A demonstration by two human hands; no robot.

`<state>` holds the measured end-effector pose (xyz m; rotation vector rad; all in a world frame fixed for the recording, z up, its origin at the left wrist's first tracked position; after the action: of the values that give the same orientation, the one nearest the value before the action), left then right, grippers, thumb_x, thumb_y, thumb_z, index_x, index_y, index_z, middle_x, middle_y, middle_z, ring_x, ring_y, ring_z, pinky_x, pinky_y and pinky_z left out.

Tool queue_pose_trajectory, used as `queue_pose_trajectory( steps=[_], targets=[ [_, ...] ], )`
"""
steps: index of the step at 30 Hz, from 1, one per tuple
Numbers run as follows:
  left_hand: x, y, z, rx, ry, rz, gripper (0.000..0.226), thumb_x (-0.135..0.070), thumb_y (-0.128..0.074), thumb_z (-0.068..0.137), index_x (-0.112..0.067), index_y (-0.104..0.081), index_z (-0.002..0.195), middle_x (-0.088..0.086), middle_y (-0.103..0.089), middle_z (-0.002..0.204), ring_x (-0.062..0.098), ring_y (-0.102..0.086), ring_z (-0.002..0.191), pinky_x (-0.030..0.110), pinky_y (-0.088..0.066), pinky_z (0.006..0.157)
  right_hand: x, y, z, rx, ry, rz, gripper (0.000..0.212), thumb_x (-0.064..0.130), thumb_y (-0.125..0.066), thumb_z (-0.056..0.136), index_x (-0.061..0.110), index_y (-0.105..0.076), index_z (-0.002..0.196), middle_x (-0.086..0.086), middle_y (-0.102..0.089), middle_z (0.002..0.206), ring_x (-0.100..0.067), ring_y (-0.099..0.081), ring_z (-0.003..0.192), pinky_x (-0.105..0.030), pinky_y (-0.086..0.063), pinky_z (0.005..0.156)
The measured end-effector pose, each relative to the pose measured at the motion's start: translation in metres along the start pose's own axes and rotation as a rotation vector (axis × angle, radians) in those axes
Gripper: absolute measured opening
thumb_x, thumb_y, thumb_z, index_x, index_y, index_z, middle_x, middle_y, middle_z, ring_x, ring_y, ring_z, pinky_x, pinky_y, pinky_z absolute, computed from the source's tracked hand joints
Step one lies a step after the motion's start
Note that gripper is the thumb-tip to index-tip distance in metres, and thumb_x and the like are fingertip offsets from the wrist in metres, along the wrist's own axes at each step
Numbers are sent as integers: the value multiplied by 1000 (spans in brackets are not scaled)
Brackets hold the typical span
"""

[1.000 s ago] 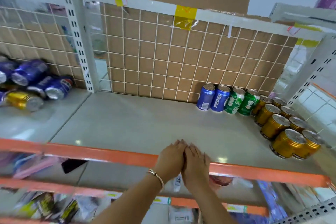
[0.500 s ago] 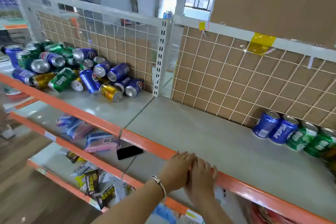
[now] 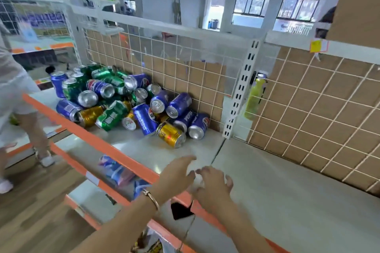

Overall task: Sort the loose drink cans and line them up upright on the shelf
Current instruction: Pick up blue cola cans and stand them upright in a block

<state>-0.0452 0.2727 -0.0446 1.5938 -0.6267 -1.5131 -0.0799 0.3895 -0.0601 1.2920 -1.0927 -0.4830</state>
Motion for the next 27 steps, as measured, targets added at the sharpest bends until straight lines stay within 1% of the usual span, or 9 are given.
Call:
queue_pose_trajectory(
  steps=[3, 7, 9, 11, 13, 15, 17, 23, 27],
  targets=[
    [24, 48, 40, -165, 45, -121, 39, -16, -58, 88, -15, -52, 126, 5, -54, 126, 25, -50, 118, 27, -37, 89, 10, 7, 51, 5, -153, 366, 47, 24, -51, 90, 26, -45, 137, 2, -42, 143, -18, -36, 133, -39, -26, 112],
    [41, 92, 93, -206, 95, -173, 49, -12, -57, 86, -13, -45, 133, 8, -46, 132, 25, -46, 120, 30, -36, 97, 16, 16, 103, -50, -324, 699, 38, 28, -55, 90, 15, -51, 126, -7, -52, 125, -26, -49, 118, -35, -40, 95],
    [43, 104, 119, -205, 73, -134, 53, -13, -56, 87, -13, -39, 137, 10, -47, 134, 26, -47, 119, 30, -37, 95, 15, 19, 122, -81, -389, 743, 25, 36, -57, 86, 15, -53, 99, -9, -54, 103, -29, -53, 104, -35, -41, 83],
    [43, 107, 143, -174, 48, -95, 56, -14, -55, 87, -10, -35, 139, 12, -46, 135, 27, -46, 122, 30, -37, 95, 14, 20, 135, -122, -428, 765, 31, 45, -61, 81, 16, -51, 85, -11, -57, 96, -30, -56, 97, -39, -45, 84],
    [42, 103, 166, -137, 39, -38, 58, -17, -57, 86, -6, -34, 139, 15, -45, 137, 31, -44, 124, 35, -36, 98, 14, 17, 145, -120, -475, 773, 37, 47, -64, 82, 15, -53, 98, -14, -59, 110, -32, -56, 107, -41, -45, 95],
    [44, 95, 187, -99, 33, 69, 65, -25, -60, 85, -3, -31, 139, 18, -42, 138, 35, -41, 126, 39, -34, 103, 13, 13, 153, -105, -530, 799, 63, 48, -65, 82, 9, -48, 127, -16, -52, 131, -33, -50, 121, -40, -39, 103],
    [46, 84, 203, -55, 52, 227, 77, -36, -61, 85, 1, -24, 141, 23, -38, 139, 38, -37, 127, 41, -29, 106, 11, 11, 160, -123, -549, 795, 77, 53, -66, 80, 8, -40, 138, -15, -49, 137, -33, -48, 124, -41, -37, 104],
    [47, 70, 218, -92, 105, 527, 98, -49, -66, 79, 1, -13, 145, 25, -40, 135, 37, -42, 123, 39, -40, 99, 10, 15, 180, -153, -548, 821, 47, 51, -67, 81, 15, -56, 109, -1, -51, 97, -21, -52, 93, -26, -35, 80],
    [47, 69, 225, -79, 200, 384, 89, -47, -66, 80, 4, -23, 139, 21, -45, 133, 34, -46, 122, 38, -45, 92, 4, 15, 188, -190, -558, 830, 31, 41, -74, 77, 18, -57, 87, -5, -64, 92, -20, -56, 78, -27, -42, 73]
  ],
)
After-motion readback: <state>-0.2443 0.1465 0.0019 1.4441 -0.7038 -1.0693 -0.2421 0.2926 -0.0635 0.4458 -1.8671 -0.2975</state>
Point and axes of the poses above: each hand's wrist, its own z-axis towards the middle knuckle, its own y-axis out of the back of the hand, x = y × z, the point moved 3 cm from there along z, towards the middle knuckle
